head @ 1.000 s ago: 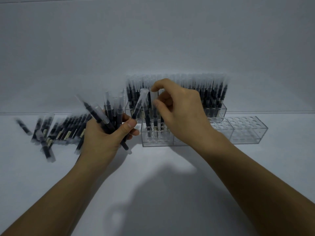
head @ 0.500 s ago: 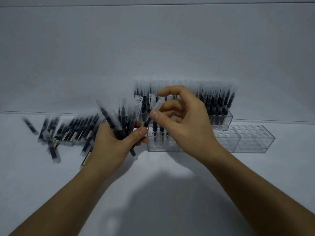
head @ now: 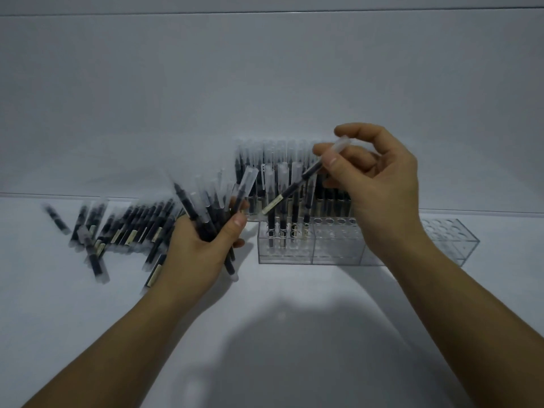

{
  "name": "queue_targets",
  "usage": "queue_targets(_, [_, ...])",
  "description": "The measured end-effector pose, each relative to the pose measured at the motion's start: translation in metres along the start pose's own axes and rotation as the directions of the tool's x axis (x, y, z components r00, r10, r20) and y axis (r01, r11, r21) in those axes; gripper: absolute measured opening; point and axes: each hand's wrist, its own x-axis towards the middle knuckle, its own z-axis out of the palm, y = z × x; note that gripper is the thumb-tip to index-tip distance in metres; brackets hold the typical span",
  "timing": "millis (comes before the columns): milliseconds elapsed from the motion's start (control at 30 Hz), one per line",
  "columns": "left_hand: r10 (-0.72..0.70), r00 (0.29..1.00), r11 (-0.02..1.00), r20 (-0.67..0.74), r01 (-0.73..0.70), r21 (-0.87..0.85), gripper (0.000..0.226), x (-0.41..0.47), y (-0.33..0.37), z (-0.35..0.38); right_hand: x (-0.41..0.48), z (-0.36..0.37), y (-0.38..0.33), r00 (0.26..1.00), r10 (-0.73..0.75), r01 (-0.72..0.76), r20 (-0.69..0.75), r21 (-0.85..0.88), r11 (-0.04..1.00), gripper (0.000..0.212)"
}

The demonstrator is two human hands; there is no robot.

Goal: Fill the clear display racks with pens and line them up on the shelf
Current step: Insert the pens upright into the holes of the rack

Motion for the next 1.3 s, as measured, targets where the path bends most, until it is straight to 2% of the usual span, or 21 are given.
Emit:
queue_targets(67, [0.019, 1.000, 1.000, -0.010, -0.019, 0.015, 0.014, 0.002, -0.003, -0.001, 0.004, -0.006, -0.002, 0.998, -0.058, 0.056, -0.021, -0.065, 0.996, 0.029])
queue_targets(233, [0.060, 0.998, 0.997, -0.033, -0.058, 0.054, 0.014, 0.004, -0.005, -0.002, 0.006, -0.013, 0.002, 0.985, -0.172, 0.170, 0.012, -0.232, 0.958, 0.034])
queue_targets(467, [0.069, 0.995, 0.996, -0.073, -0.066, 0.052, 0.008, 0.006, -0.004, -0.005, 0.003, -0.009, 0.009, 0.972, -0.207, 0.232, 0.109, -0.325, 0.917, 0.037])
queue_targets(633, [0.065, 0.996, 0.997, -0.066, -0.063, 0.032, 0.007, 0.004, -0.002, -0.003, 0.001, 0.000, 0.009, 0.964, -0.222, 0.260, 0.145, -0.351, 0.900, 0.032])
queue_targets(867, [0.074, 0.997, 0.997, -0.028, -0.074, 0.008, 0.013, 0.006, -0.003, -0.004, -0.006, 0.007, 0.019, 0.940, -0.241, 0.335, 0.241, -0.518, 0.787, 0.028])
queue_targets(1067, [0.057, 0.998, 0.998, -0.002, -0.057, -0.023, 0.017, 0.004, -0.002, -0.003, -0.007, 0.009, 0.020, 0.936, -0.262, 0.351, 0.235, -0.560, 0.750, 0.027])
queue_targets(1300, [0.045, 0.999, 0.999, 0.010, -0.045, -0.014, 0.017, 0.003, -0.001, -0.001, -0.010, 0.013, 0.018, 0.920, -0.309, 0.388, 0.241, -0.664, 0.639, 0.026])
